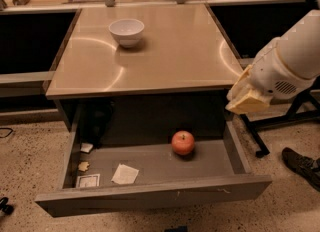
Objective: Pick apple from top drawer and place on counter
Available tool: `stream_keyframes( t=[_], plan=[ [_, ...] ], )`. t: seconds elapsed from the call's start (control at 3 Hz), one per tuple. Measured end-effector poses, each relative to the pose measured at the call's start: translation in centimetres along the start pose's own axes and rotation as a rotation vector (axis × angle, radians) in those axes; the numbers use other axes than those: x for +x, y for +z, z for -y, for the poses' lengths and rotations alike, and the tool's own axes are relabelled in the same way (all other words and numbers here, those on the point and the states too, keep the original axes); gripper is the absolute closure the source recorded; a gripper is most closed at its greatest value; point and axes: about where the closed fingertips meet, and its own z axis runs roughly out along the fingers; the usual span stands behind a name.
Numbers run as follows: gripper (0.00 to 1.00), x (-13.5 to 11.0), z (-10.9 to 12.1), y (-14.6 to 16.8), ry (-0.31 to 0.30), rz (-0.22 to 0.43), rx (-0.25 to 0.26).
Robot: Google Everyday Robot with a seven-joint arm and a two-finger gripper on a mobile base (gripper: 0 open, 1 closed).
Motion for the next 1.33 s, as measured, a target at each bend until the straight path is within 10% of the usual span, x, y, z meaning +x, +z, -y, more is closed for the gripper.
stream_keyframes(
  t=[0.67, 1.33],
  plan=[
    [1.0, -1.4, -2.0, 10.8, -0.014, 0.071, -0.084],
    [1.0, -1.2, -3.2, 15.8, 0.005, 0.086, -0.137]
  ],
)
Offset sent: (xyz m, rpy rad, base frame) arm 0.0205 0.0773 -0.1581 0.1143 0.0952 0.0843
